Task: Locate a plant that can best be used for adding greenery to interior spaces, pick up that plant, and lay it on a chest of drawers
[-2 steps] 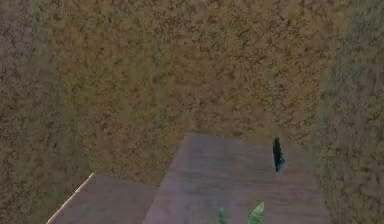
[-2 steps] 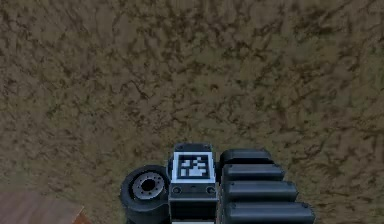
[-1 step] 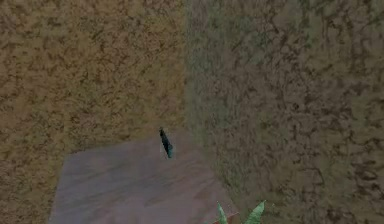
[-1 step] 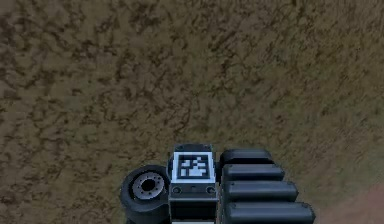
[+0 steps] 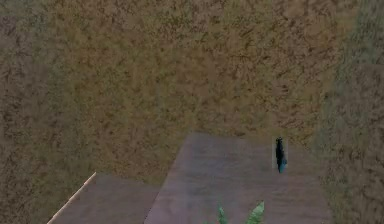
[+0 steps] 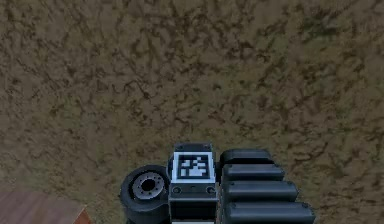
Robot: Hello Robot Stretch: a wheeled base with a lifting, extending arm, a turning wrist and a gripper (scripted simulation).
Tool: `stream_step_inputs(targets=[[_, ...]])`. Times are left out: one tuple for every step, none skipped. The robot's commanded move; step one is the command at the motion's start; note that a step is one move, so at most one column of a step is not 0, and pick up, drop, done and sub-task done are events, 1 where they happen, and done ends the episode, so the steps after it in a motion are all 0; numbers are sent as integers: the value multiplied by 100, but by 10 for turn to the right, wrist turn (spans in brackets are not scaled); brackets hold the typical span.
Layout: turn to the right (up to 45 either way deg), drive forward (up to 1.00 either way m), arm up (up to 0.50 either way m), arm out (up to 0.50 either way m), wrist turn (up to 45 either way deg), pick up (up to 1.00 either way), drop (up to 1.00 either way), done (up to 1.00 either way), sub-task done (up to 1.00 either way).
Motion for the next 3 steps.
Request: stream_step_inputs(targets=[[270, 0, 0, 0, 0, 0, 0, 0, 0], [0, 20, 0, 0, 0, 0, 0, 0, 0], [-90, 0, 0, 0, 0, 0, 0, 0, 0]])
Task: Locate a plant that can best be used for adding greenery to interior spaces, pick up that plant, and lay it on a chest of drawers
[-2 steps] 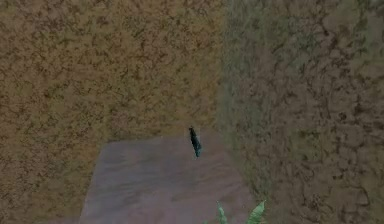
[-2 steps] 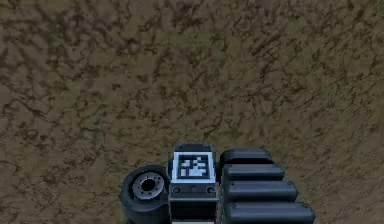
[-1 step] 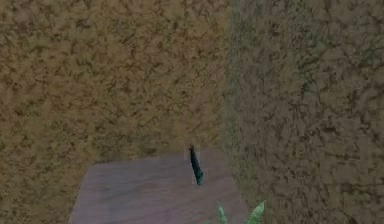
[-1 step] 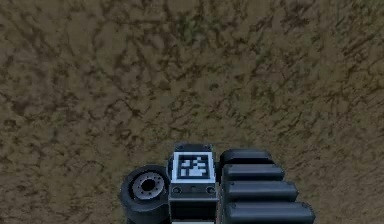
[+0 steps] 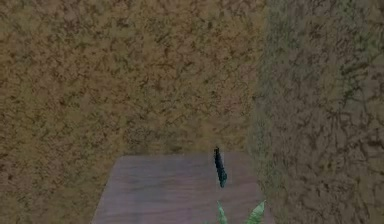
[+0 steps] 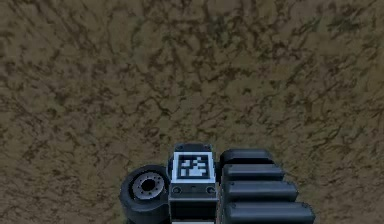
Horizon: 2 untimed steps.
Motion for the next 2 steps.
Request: stream_step_inputs(targets=[[60, 0, 0, 0, 0, 0, 0, 0, 0], [-60, 0, 0, 0, 0, 0, 0, 0, 0]])
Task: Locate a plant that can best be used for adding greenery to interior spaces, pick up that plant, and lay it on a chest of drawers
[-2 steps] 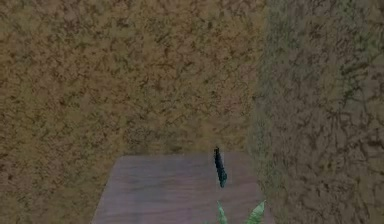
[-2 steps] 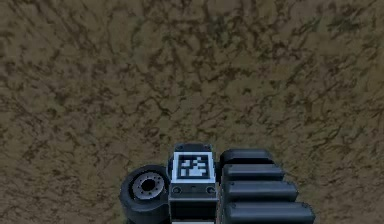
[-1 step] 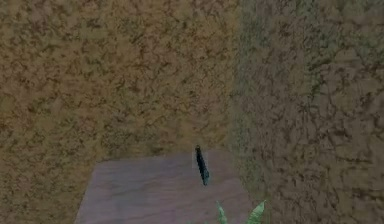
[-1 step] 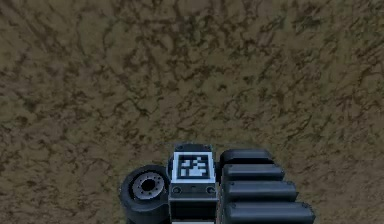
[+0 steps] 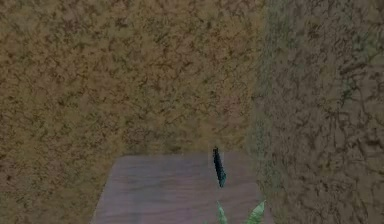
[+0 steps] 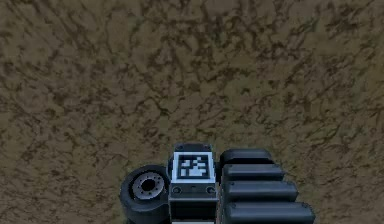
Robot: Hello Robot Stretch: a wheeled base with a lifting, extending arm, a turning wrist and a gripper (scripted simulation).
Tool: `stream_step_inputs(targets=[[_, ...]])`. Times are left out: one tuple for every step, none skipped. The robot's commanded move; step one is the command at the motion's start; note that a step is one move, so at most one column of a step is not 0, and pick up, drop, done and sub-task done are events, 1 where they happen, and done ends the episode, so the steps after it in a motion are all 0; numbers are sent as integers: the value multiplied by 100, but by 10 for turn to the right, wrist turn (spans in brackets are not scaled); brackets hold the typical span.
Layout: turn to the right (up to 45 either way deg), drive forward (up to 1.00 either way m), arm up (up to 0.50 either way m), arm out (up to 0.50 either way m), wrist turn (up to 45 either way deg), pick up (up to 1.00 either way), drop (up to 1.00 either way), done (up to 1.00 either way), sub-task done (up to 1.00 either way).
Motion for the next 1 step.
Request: stream_step_inputs(targets=[[60, 0, 0, 0, 0, 0, 0, 0, 0]])
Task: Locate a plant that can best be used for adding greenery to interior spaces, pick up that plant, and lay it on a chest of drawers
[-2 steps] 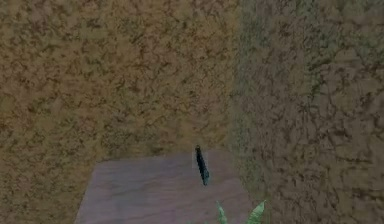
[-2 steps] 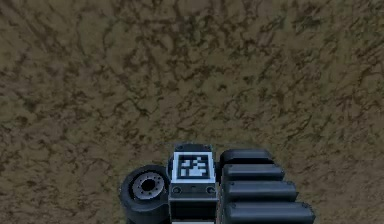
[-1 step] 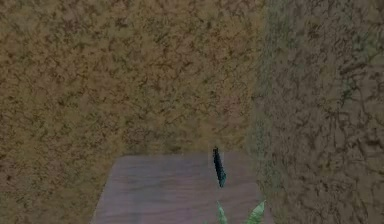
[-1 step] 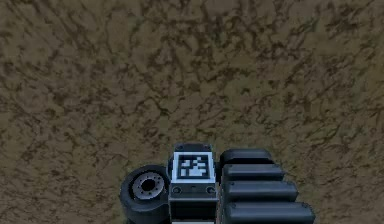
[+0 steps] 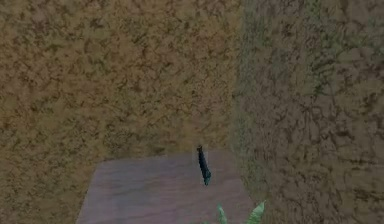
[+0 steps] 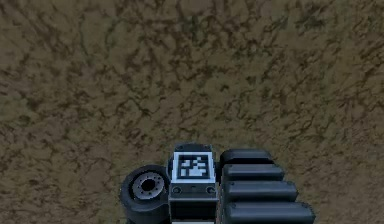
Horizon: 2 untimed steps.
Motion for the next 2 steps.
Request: stream_step_inputs(targets=[[-90, 0, 0, 0, 0, 0, 0, 0, 0], [-450, 0, 0, 0, 0, 0, 0, 0, 0]])
